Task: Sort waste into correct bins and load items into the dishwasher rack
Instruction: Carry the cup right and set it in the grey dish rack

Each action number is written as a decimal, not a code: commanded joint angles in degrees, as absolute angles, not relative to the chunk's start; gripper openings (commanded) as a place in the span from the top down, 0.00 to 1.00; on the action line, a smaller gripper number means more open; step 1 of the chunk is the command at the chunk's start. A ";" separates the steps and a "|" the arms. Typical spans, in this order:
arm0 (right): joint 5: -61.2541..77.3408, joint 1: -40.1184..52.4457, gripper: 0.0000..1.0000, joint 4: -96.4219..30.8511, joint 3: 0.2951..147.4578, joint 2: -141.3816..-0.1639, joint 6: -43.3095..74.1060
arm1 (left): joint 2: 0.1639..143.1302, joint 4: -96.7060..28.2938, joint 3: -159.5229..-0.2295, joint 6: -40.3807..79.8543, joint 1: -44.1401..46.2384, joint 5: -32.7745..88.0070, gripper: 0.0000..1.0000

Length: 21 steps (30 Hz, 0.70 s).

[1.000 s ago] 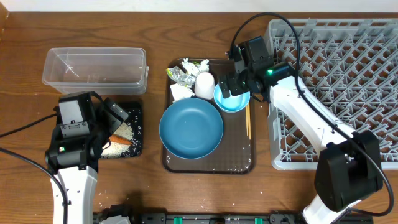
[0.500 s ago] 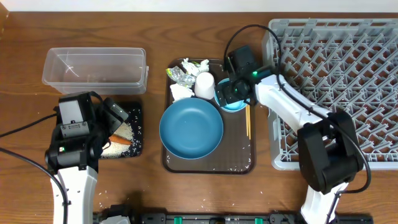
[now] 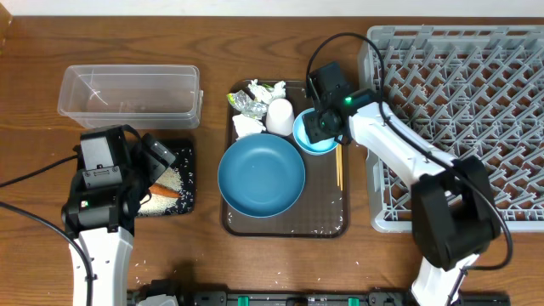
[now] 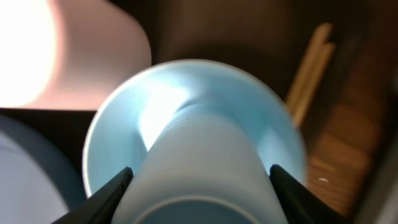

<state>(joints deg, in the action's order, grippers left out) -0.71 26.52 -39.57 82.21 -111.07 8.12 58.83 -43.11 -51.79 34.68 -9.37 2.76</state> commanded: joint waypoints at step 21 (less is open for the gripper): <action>-15.55 -18.39 0.57 -39.29 91.74 -93.19 8.10 | 59.11 -43.24 -53.06 34.30 -9.74 1.89 0.01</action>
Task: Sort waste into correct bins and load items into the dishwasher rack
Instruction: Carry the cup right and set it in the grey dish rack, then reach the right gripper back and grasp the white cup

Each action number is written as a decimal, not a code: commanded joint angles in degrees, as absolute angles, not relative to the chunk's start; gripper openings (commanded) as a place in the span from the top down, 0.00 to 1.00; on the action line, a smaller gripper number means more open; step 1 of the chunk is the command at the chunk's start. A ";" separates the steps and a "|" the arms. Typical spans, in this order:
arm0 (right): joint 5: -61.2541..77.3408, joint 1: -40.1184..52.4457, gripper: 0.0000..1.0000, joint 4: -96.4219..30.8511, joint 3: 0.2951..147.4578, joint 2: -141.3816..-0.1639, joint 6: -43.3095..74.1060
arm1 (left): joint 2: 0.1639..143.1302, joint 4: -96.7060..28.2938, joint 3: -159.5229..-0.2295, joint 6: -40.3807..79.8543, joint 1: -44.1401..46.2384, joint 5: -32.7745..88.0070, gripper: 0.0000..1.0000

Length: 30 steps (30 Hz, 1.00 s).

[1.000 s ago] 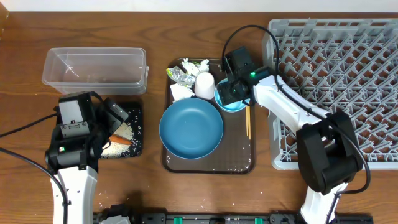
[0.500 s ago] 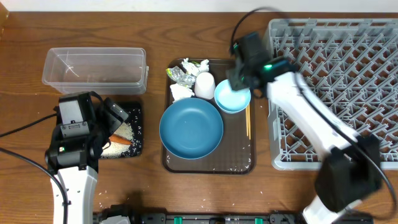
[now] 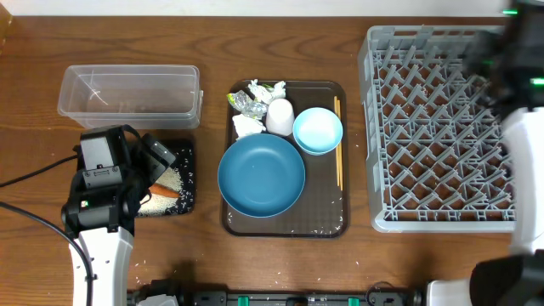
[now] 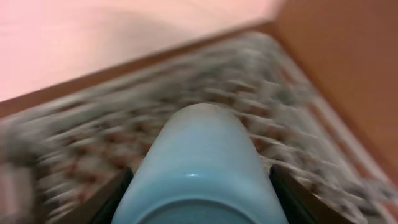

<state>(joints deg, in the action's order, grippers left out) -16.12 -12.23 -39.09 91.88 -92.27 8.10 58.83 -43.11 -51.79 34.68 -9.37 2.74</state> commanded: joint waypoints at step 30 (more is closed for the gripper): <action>14.66 -37.82 0.05 -43.66 91.72 -101.01 8.29 | 59.11 -43.24 -53.06 34.30 -9.74 1.89 0.00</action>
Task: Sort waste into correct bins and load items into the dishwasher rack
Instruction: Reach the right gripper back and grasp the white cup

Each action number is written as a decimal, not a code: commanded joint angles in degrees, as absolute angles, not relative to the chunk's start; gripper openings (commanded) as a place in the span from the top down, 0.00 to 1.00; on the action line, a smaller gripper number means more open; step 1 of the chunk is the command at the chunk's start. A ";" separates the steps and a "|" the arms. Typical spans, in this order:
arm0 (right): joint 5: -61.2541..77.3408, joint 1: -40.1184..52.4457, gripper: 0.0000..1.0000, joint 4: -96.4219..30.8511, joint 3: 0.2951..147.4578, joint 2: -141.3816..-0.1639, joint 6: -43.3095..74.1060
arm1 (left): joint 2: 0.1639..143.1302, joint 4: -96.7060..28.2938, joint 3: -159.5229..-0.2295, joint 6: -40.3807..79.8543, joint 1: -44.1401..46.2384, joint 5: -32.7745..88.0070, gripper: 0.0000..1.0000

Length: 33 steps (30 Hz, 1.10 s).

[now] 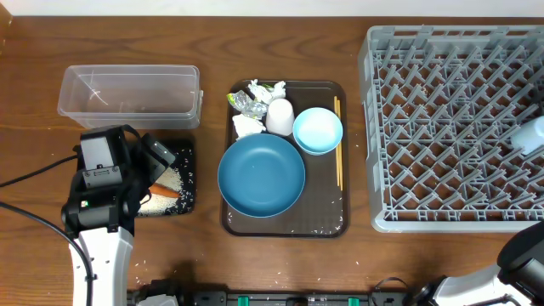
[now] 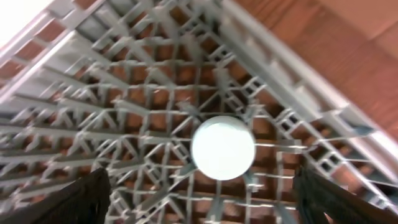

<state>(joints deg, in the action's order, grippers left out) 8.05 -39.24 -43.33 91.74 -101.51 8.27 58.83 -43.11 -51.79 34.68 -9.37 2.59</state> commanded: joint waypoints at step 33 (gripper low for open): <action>-12.19 36.49 0.01 -31.99 91.66 -115.39 16.05 | 59.11 -43.24 -53.06 34.30 -9.74 1.89 0.00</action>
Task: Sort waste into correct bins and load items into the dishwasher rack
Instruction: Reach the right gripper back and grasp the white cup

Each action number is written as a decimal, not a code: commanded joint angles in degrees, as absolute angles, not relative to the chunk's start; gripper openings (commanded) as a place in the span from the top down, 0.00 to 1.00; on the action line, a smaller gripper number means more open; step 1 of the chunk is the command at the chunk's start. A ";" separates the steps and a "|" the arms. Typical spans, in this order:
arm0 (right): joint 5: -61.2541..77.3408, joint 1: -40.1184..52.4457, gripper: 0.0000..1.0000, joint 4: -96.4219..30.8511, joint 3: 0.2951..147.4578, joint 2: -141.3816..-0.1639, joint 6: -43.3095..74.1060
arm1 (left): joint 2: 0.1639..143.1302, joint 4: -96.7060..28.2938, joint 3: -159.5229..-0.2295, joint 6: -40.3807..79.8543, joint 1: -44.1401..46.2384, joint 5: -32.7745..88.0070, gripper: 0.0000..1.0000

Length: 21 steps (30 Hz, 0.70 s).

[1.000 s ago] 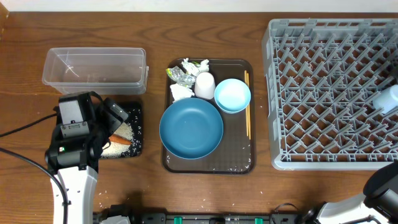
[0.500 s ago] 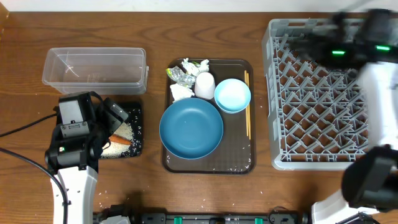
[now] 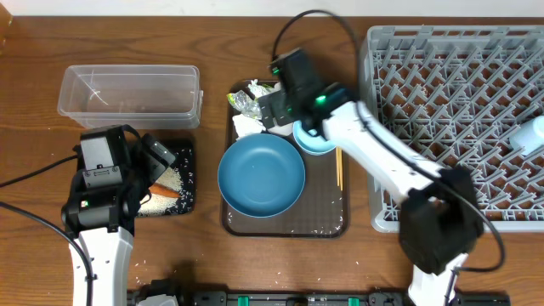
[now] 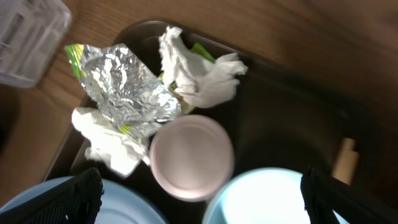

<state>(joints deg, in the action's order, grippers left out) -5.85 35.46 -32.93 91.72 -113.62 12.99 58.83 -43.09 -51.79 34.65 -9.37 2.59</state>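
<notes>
My right gripper (image 4: 202,200) is open and hovers over the dark tray (image 3: 327,223), one finger low on each side of the right wrist view. Straight below it stands an upturned pale pink cup (image 4: 191,157), with a small light-blue bowl (image 4: 267,199) to its right and a big blue plate (image 3: 261,176) in front. Crumpled foil (image 4: 127,90) and white tissues (image 4: 199,68) lie at the tray's back corner. Chopsticks (image 3: 338,166) lie along the tray's right side. A light-blue cup (image 3: 531,134) rests in the grey rack (image 3: 442,51). My left gripper (image 3: 160,155) hangs over a black food dish (image 3: 166,200).
A clear plastic box (image 3: 127,92) stands at the back left, behind the black dish of rice and orange scraps. The rack fills the right side of the table. Rice grains are scattered on the tray's front and the wood near the left arm.
My right arm has come from the rack's right side to the tray and now hangs open above the pale cup. The light-blue cup stays in the rack. The left arm is unchanged.
My right gripper was shut on the light-blue cup just above the bowl on the tray. Then it held the cup over the rack's far right. Then the cup lay in the rack with the gripper open above it. Now the gripper is open over the tray.
</notes>
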 commanded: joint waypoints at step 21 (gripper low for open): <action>-10.13 36.47 0.36 -29.23 93.43 -121.78 17.74 | 59.11 -43.24 -53.06 34.30 -9.74 1.89 0.00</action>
